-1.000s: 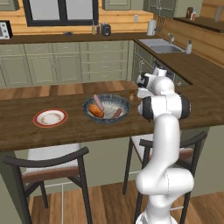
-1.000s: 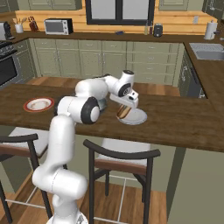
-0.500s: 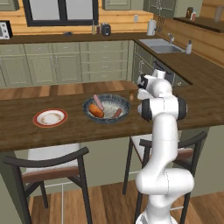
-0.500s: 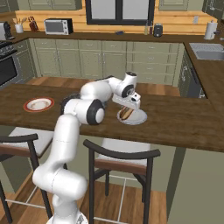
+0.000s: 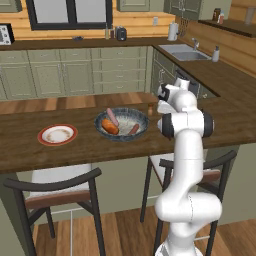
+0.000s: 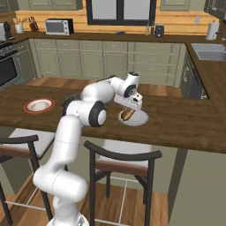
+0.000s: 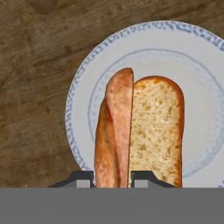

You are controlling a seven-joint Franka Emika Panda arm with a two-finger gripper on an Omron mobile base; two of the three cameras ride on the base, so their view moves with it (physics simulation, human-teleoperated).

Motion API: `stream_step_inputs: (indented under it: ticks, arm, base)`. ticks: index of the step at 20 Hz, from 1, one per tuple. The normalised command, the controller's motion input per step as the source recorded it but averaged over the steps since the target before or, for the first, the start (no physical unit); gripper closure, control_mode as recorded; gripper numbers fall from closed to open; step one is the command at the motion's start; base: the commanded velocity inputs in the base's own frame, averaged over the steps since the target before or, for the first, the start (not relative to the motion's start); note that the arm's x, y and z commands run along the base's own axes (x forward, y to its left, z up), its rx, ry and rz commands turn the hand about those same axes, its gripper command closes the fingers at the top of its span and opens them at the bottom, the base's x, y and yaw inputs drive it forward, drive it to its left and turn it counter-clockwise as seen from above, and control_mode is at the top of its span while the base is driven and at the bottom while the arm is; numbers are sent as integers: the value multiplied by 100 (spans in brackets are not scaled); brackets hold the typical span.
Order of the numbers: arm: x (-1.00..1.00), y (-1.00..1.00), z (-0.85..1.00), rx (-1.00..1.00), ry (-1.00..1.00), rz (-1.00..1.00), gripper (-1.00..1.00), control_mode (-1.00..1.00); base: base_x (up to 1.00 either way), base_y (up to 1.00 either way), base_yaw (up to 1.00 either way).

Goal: Place one bun and one sausage from the bowl on each plate.

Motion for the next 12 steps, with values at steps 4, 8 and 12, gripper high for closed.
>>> stream_step_inputs:
  ticks: [4, 8, 12]
  arm:
    - [0, 0, 0, 0, 0, 0, -100, -100]
    - [0, 0, 0, 0, 0, 0, -100, -100]
    - [-56, 20, 0, 0, -1, -6, -100, -100]
  base:
    - [0, 0, 0]
    - [0, 0, 0]
    - [0, 0, 0]
